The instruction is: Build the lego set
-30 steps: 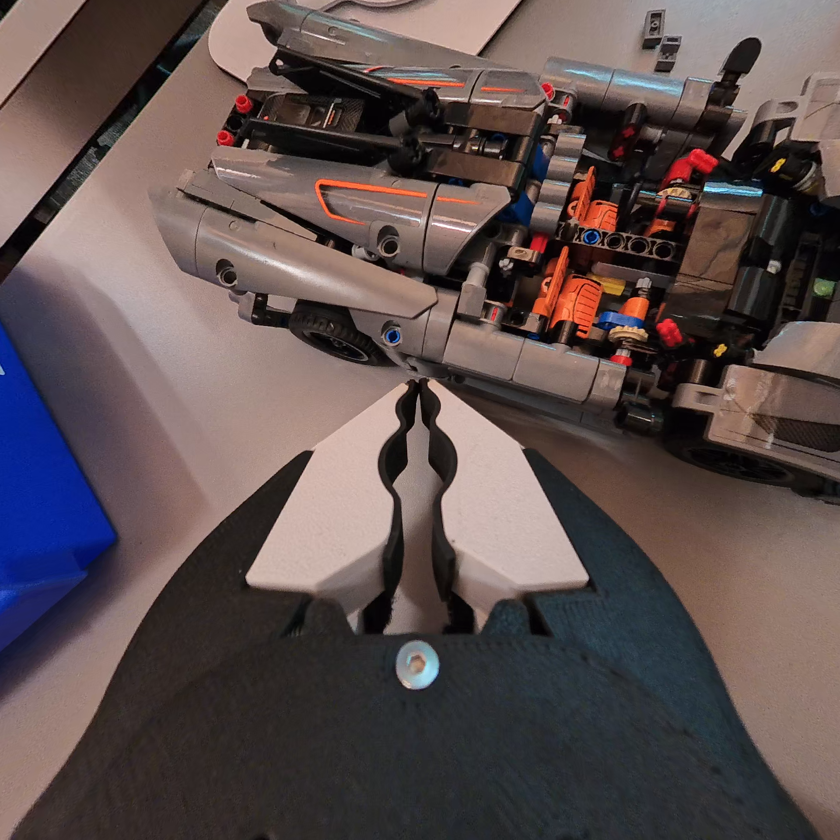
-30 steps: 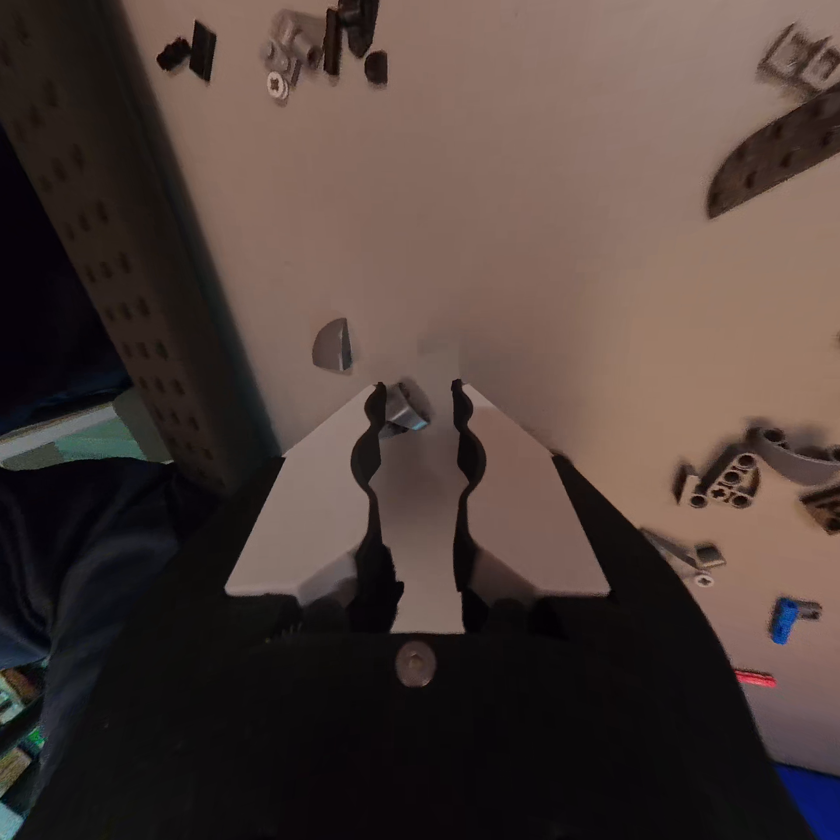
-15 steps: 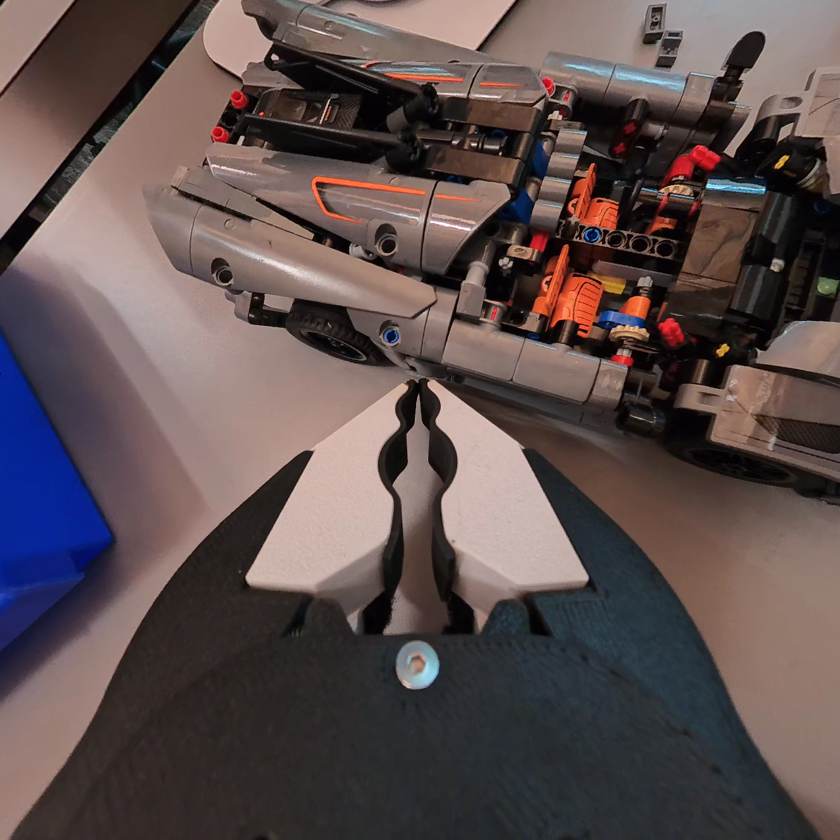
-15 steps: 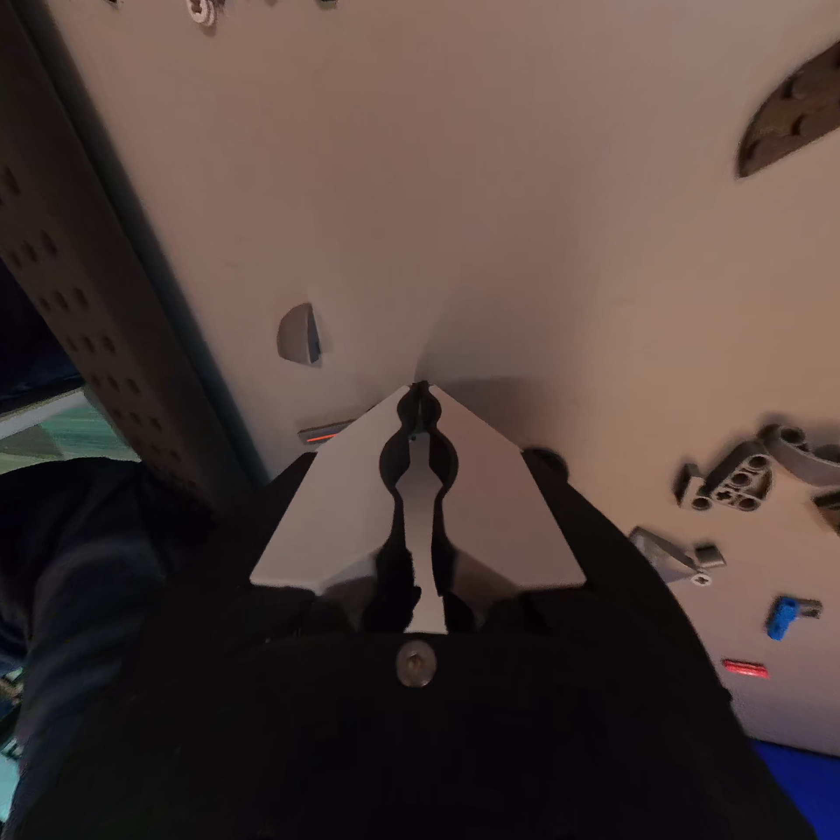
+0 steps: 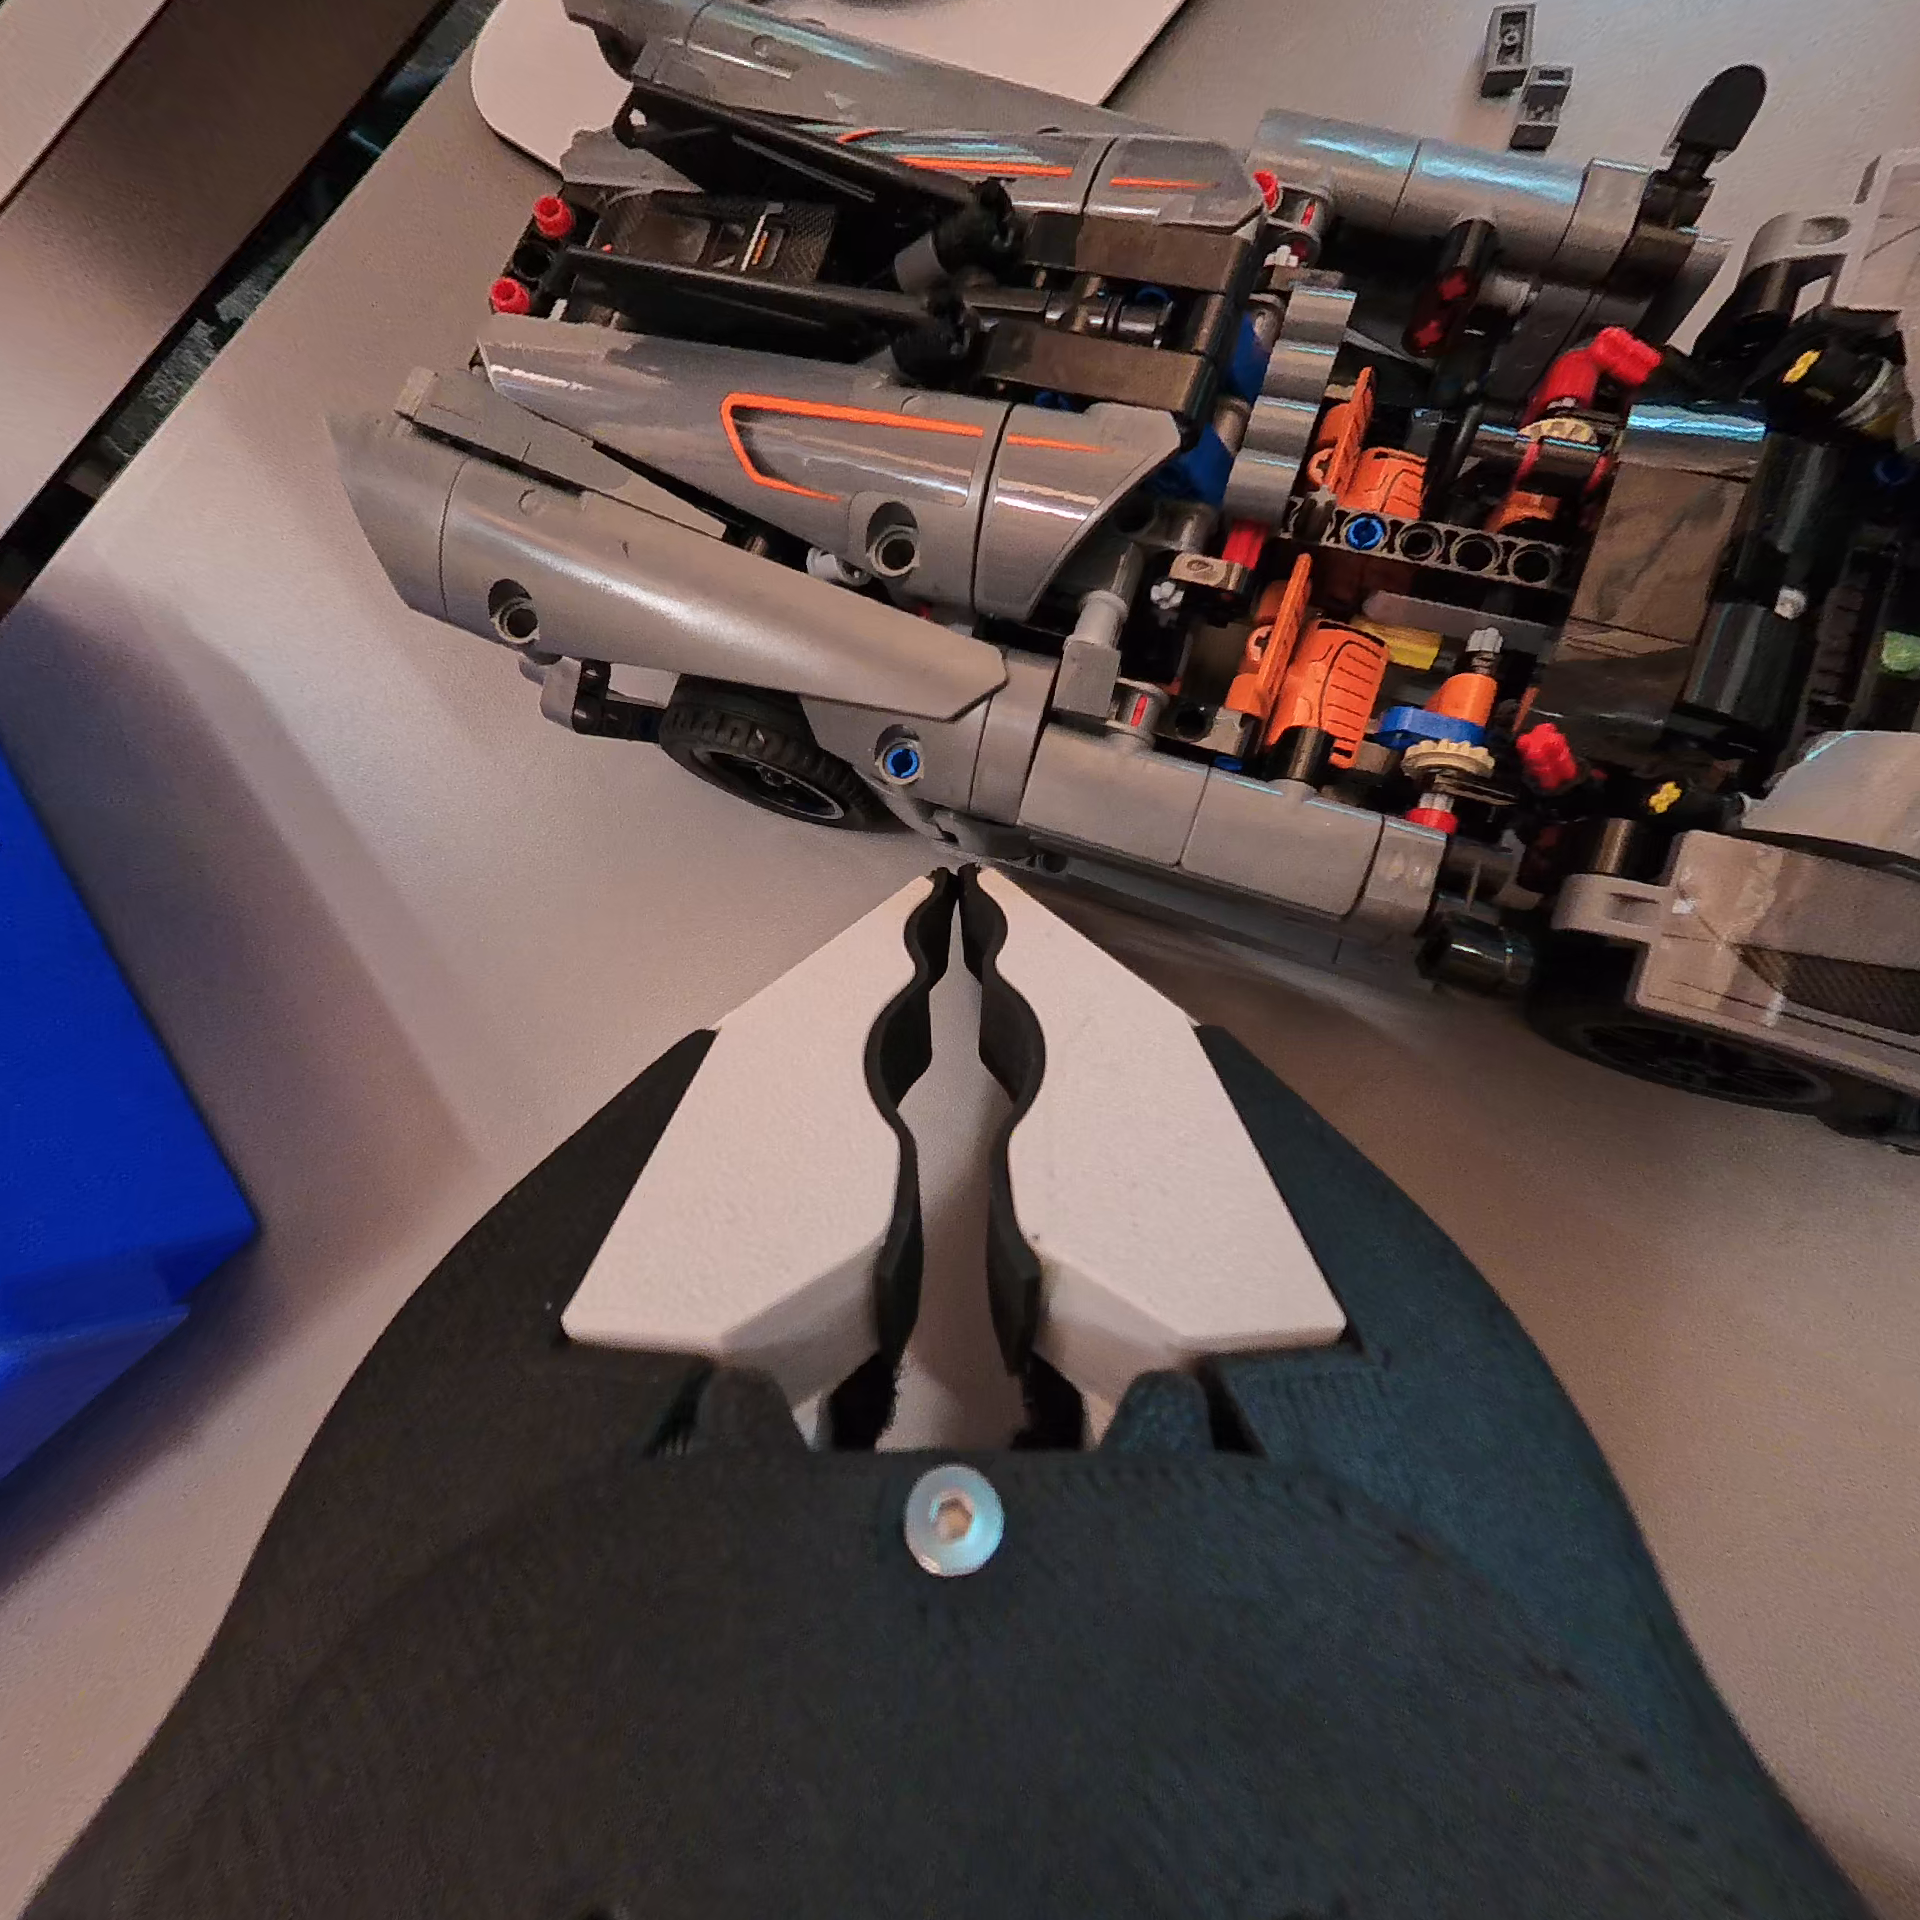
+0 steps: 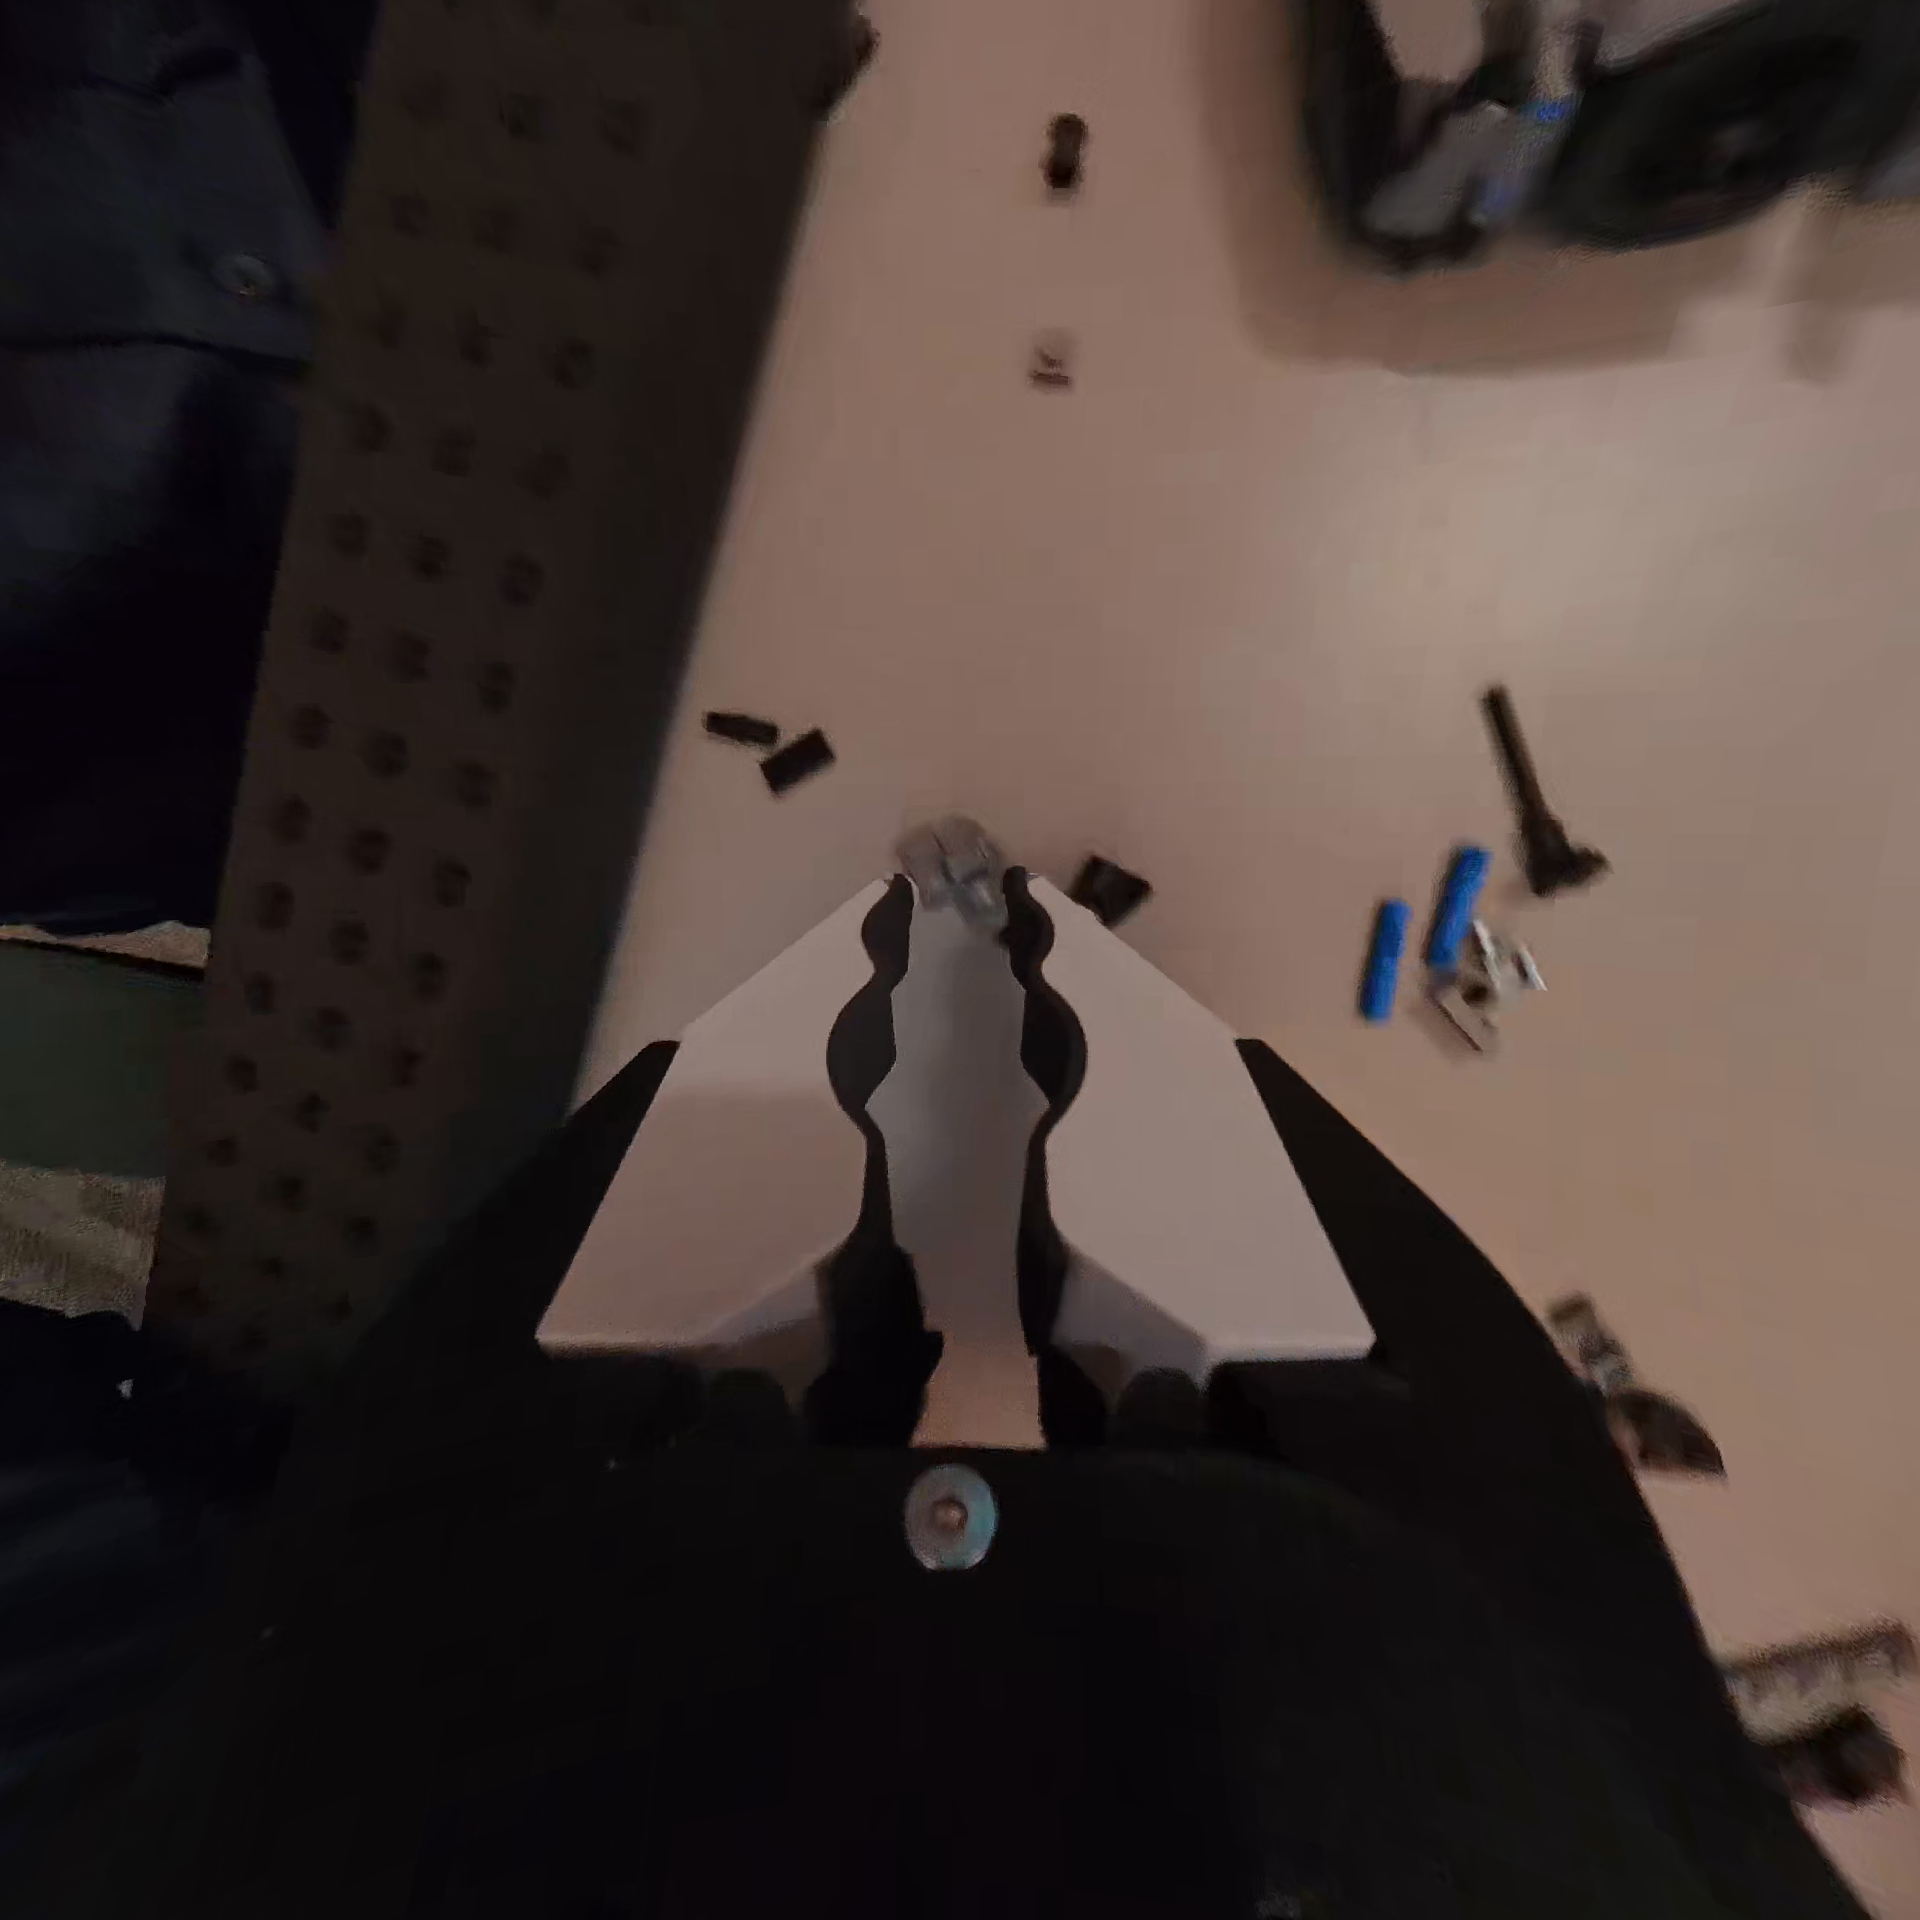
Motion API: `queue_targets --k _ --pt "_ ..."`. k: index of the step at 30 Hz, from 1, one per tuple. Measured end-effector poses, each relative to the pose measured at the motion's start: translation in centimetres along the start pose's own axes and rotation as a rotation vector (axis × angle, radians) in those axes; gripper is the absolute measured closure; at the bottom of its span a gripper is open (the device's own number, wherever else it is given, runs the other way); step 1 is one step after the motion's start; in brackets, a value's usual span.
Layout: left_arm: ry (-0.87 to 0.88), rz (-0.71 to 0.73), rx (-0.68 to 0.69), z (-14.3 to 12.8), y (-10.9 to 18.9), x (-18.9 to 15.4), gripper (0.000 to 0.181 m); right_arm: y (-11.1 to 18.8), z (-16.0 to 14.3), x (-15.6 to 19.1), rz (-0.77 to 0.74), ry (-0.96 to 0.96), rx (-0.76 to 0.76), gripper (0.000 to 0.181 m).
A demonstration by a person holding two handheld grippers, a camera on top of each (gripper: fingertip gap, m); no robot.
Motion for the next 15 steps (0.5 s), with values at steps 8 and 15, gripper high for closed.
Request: queue_targets --k 8,15 --pt "-0.003 0.003 -0.003 0.1 0.1 0.0 0.181 -1.8 -0.7 0.1 0.006 0.034 0.056 0.175" --pt "-0.002 0.002 -0.001 0.0 0.1 0.0 0.181 -1.1 -0.4 -0.4 0.005 -0.002 0.007 0.172"
Point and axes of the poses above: each gripper's, where its closed fingertips meet, y back along the fingers, z out of its top, x = y × z across the jaws, the point moved 1 cm from there along y, back along the fingers, and after that the axes turned 14 degrees about -z, right-handed, at the moved point
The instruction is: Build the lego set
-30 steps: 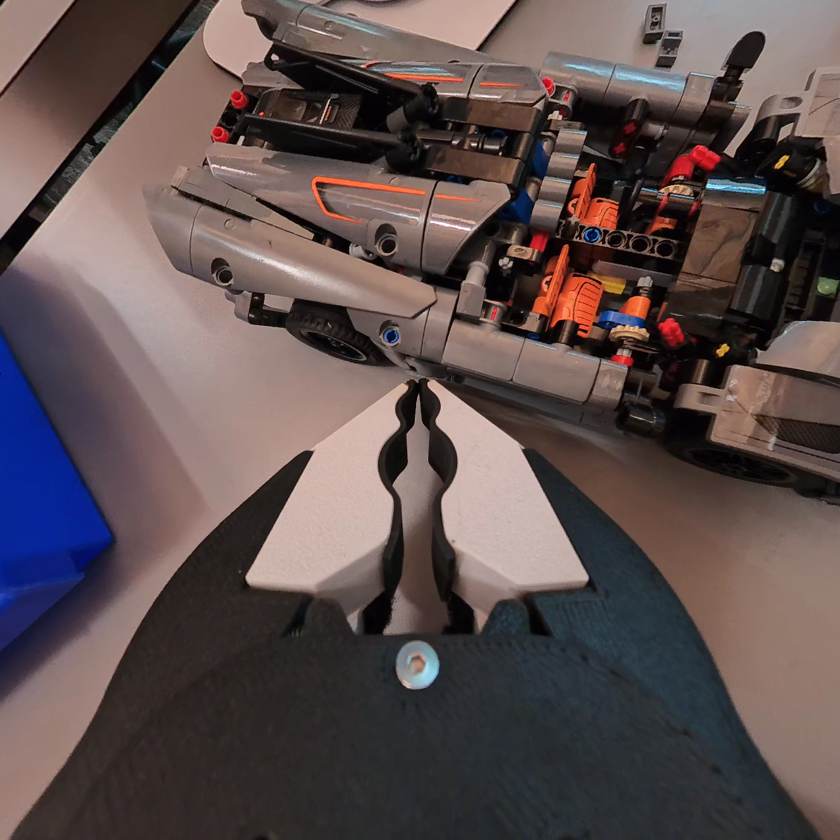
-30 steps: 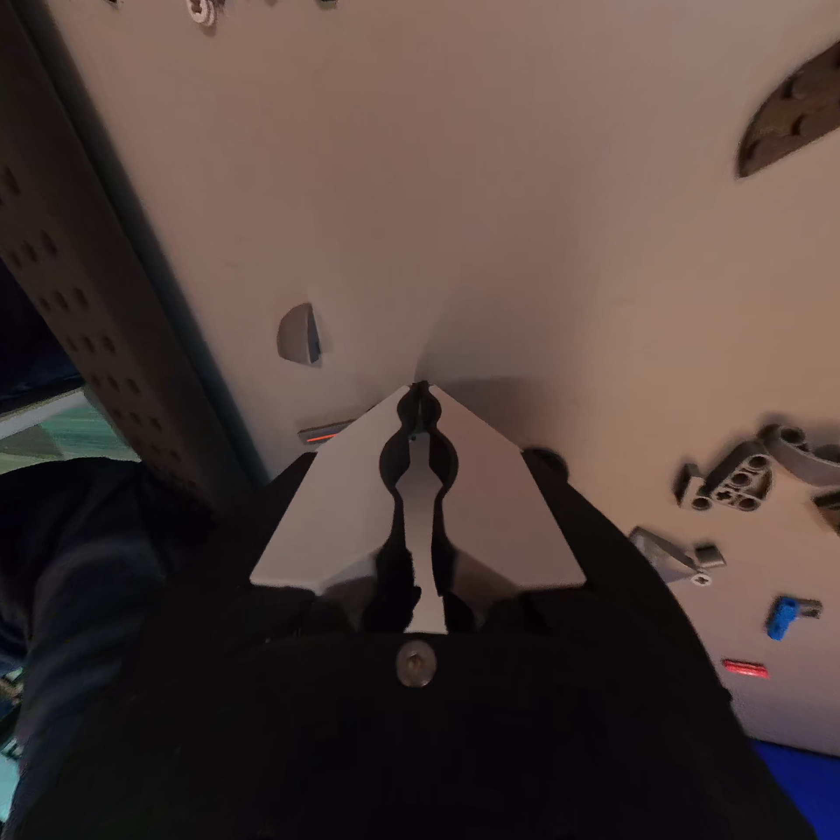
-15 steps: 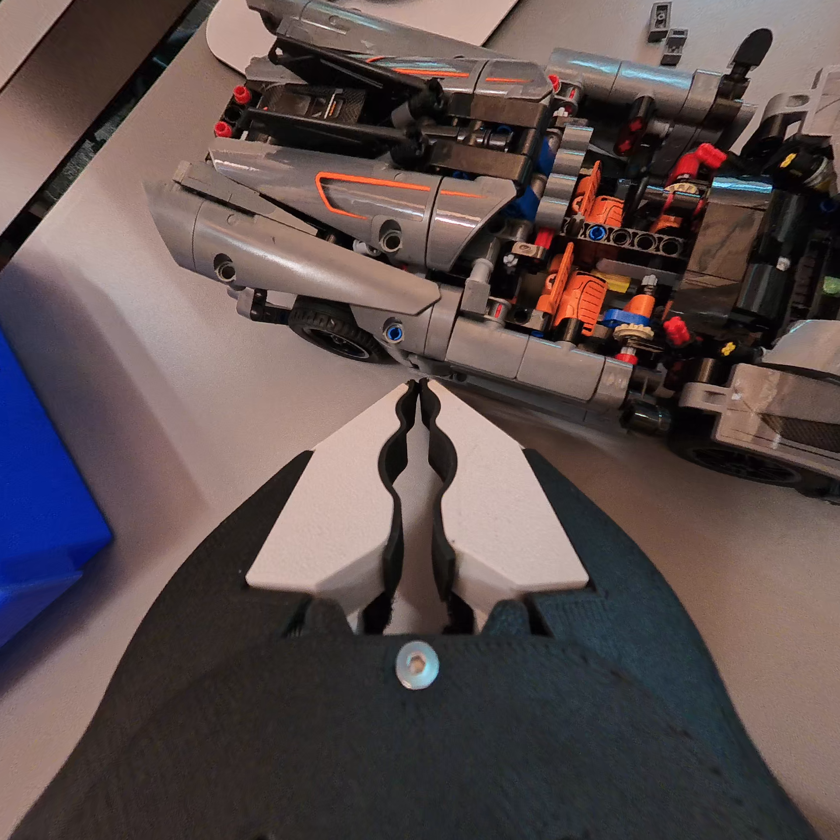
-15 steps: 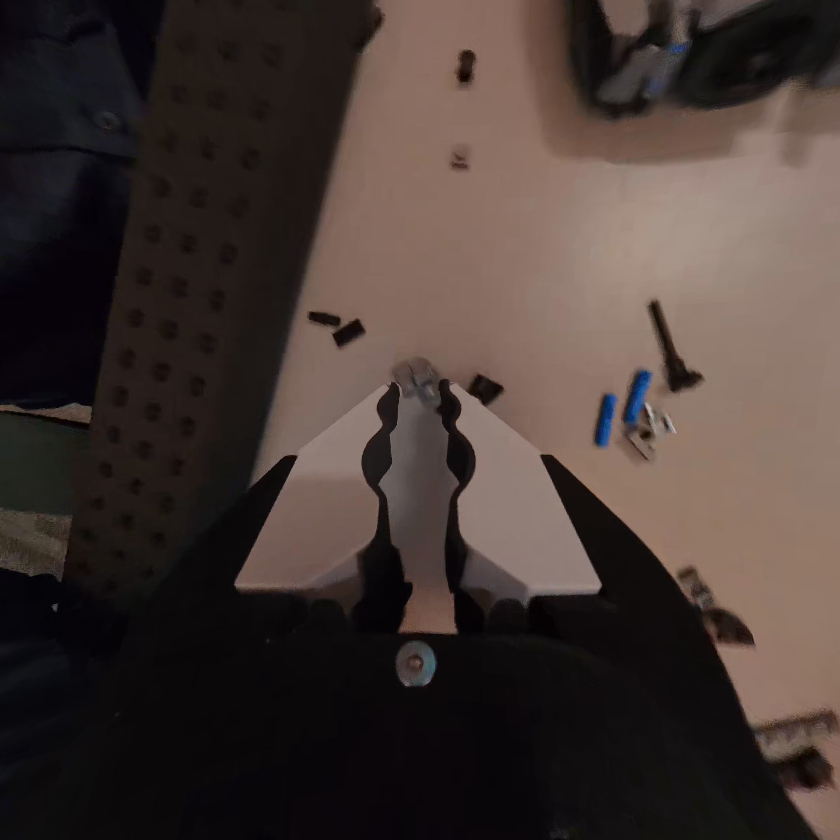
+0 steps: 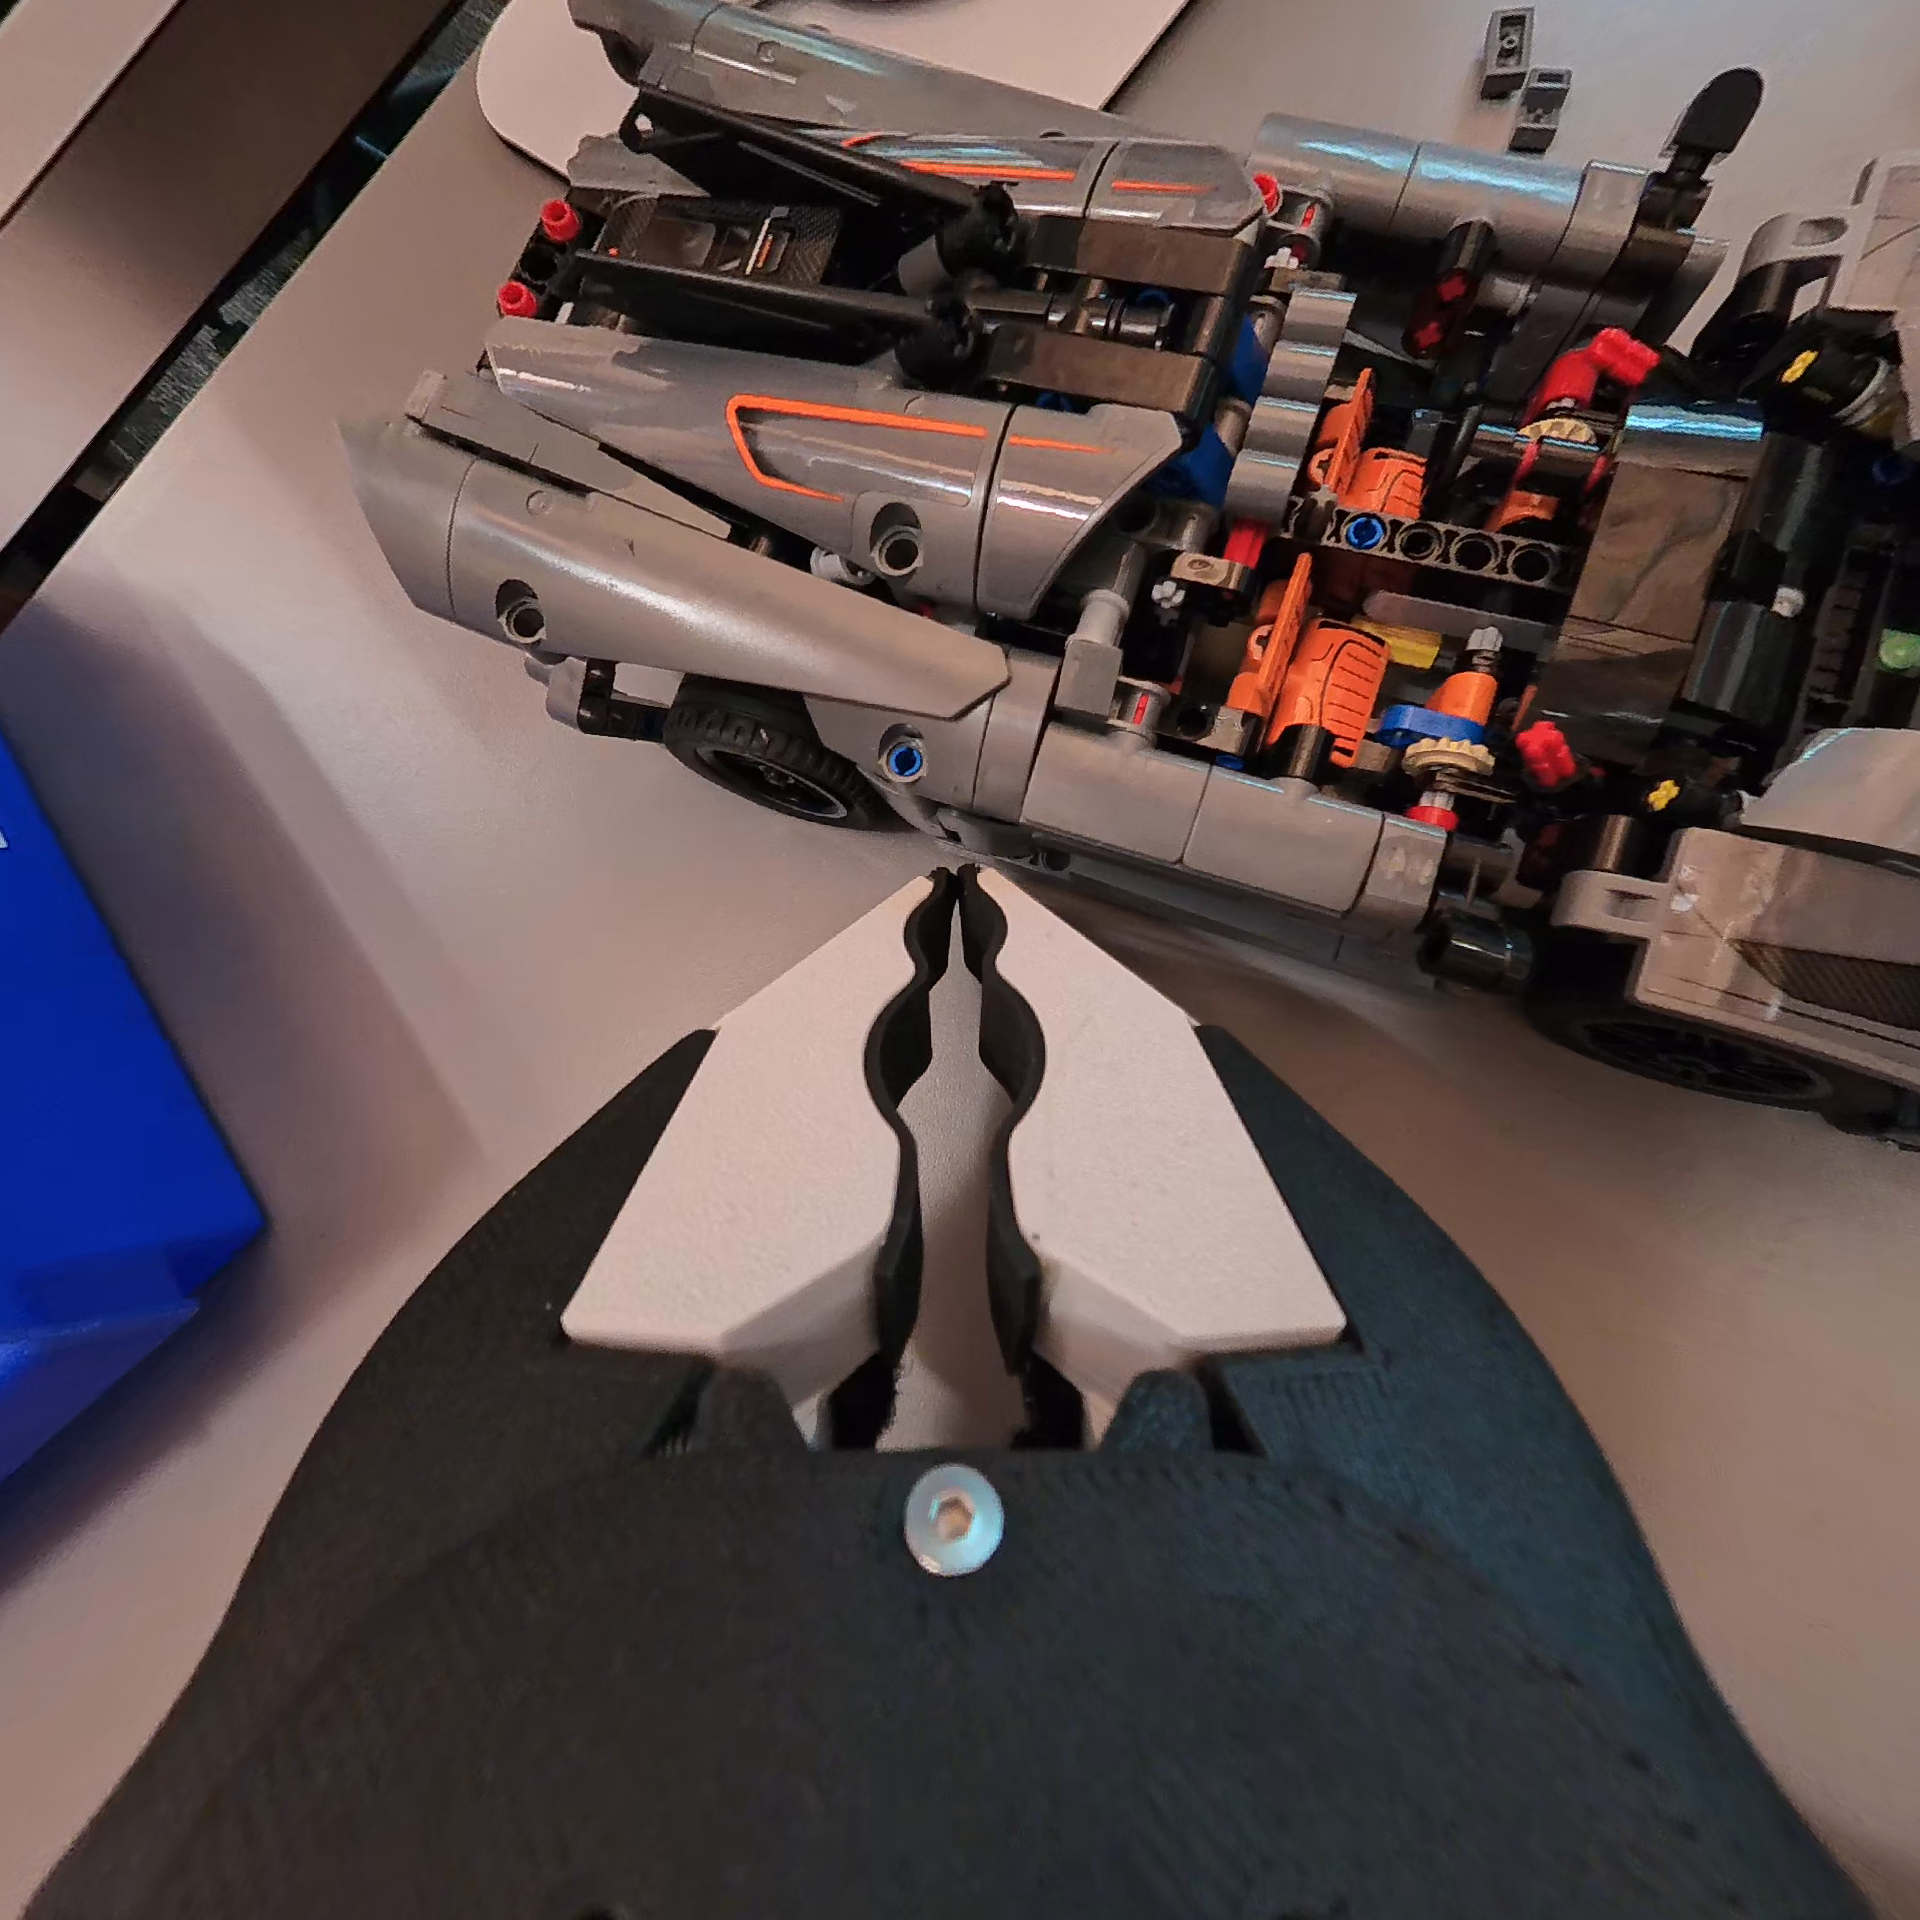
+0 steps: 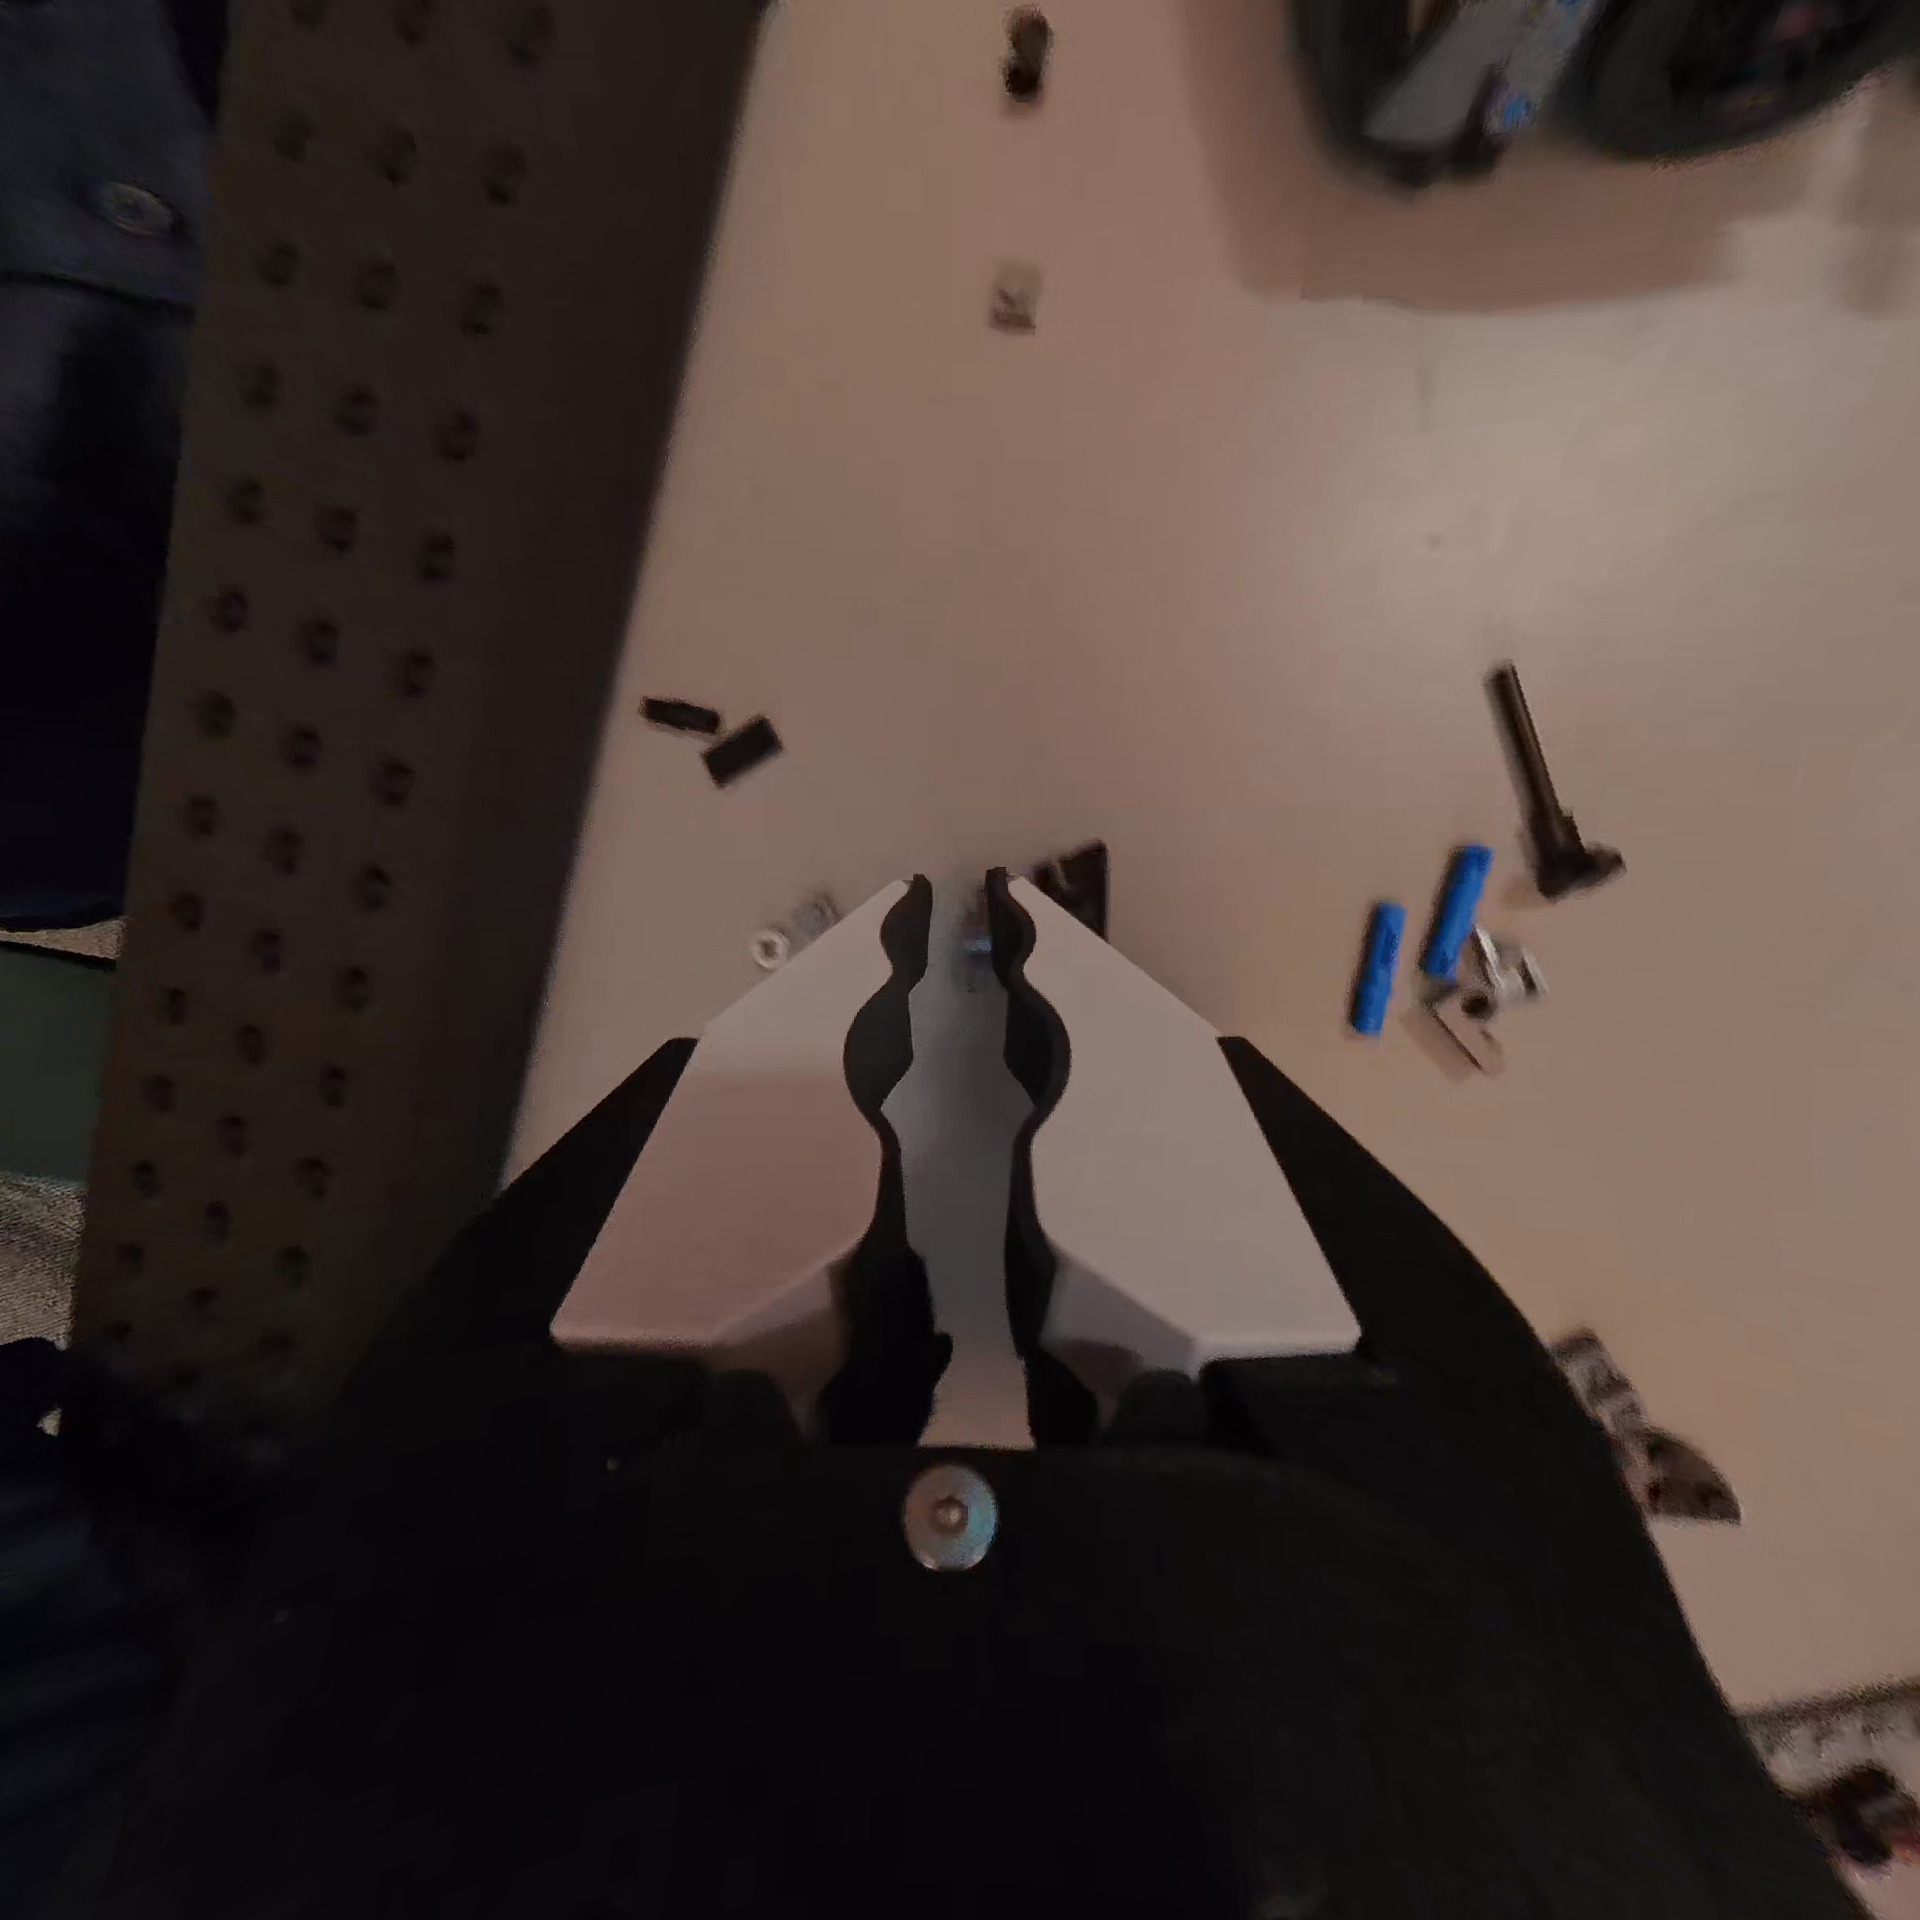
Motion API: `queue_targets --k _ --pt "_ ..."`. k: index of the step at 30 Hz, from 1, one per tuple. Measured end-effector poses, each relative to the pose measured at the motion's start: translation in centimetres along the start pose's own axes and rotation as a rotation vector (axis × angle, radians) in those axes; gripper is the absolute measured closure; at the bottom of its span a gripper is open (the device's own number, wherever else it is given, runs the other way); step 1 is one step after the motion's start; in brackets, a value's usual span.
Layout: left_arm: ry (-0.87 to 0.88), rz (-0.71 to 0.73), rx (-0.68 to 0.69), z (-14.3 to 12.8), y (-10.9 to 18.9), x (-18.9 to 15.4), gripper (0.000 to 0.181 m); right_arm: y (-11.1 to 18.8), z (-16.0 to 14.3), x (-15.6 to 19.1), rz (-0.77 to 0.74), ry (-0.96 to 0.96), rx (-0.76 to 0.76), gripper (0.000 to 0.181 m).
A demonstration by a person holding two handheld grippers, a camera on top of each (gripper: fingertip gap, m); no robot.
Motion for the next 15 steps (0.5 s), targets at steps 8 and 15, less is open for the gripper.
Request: queue_targets --k 8,15 --pt "0.002 0.0 0.002 -0.1 0.0 0.0 0.181 -1.1 3.4 5.0 0.177 0.125 -0.056 0.162" --pt "0.002 0.002 -0.003 0.0 0.1 0.1 0.181 -1.8 1.9 5.7 0.209 0.151 0.02 0.177"
Point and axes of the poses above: each gripper's, where its closed fingertips meet, y back along the fingers, z out of its top, x = y × z across the jaws, the point moved 1 cm from there along y, back along the fingers, and after that the axes turned 14 degrees about -z, right-handed, at the moved point
